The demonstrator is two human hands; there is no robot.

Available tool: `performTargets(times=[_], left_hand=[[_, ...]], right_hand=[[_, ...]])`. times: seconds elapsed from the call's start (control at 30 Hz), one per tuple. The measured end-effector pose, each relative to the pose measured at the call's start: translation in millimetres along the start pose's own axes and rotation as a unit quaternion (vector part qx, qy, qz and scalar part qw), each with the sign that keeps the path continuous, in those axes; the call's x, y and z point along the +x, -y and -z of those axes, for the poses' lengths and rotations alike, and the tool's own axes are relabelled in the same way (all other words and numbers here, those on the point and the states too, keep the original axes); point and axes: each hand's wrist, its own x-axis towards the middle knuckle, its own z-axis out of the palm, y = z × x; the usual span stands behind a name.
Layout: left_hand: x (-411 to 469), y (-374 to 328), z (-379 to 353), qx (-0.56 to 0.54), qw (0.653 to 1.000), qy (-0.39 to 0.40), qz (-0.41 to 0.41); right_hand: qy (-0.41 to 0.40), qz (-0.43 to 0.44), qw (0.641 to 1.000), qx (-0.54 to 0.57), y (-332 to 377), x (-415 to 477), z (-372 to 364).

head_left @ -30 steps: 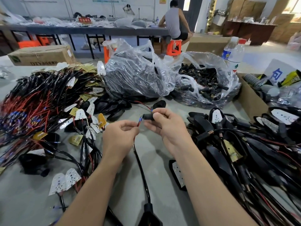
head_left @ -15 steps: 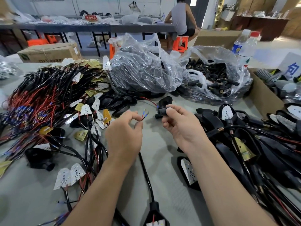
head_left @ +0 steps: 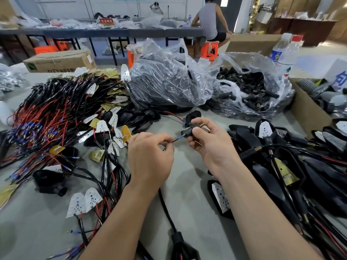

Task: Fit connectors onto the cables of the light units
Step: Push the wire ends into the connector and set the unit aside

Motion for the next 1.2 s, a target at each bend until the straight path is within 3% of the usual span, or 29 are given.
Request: performTargets(times=[0.1,0.33,0.53,0.67,0.87,0.97,1.07,1.2], left_hand=[[0,0,-2,-0.006,1.000,0.003,0.017],[-2,3,-5,-0.001,0.999,0.001,0.033],[-1,-2,0,-0.053,0.997,0.029,0.055],[1,-1,0,-0.144,0.977,0.070,0.140],[8,14,-1,-0.134,0.959,0.151,0.201],[7,15,-5,-0.176,0.952,0.173,0.182],[5,13,-5,-0.197,0.954,0.181,0.135],[6,18,-3,-0.192,0.947,0.193,0.174]], right_hand=[[-0.022,0.011,1.000,-0.001,1,1,1],[0.031,0.006,0.999,-0.016,-1,0,2],[0.050,0.066,0.988,-0.128,-4,-1,0],[0.054,0.034,0.994,-0.085,-5,-1,-1],[0.004,0.039,0.999,-0.018,-4,1,3],[0.017,0.035,0.999,-0.036,-6,1,3],[0.051,0.039,0.987,-0.148,-13,-2,-1],[0.035,0.055,0.989,-0.133,-11,-3,-2]])
